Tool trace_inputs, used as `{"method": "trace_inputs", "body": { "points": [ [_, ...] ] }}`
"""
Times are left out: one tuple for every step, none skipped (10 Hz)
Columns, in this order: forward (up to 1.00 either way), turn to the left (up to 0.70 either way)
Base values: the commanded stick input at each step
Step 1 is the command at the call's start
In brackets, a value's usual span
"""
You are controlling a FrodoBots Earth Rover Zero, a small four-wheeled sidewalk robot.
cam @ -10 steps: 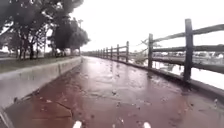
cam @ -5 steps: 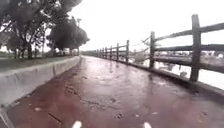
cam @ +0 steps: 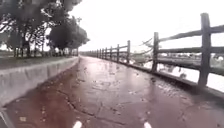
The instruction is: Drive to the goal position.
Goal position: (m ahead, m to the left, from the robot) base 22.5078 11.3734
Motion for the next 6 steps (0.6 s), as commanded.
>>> {"method": "trace_inputs", "body": {
  "points": [
    [0.5,0.0],
    [0.5,0.0],
    [0.5,0.0],
    [0.5,0.0],
    [0.5,0.0],
    [0.5,0.0]
  ]
}}
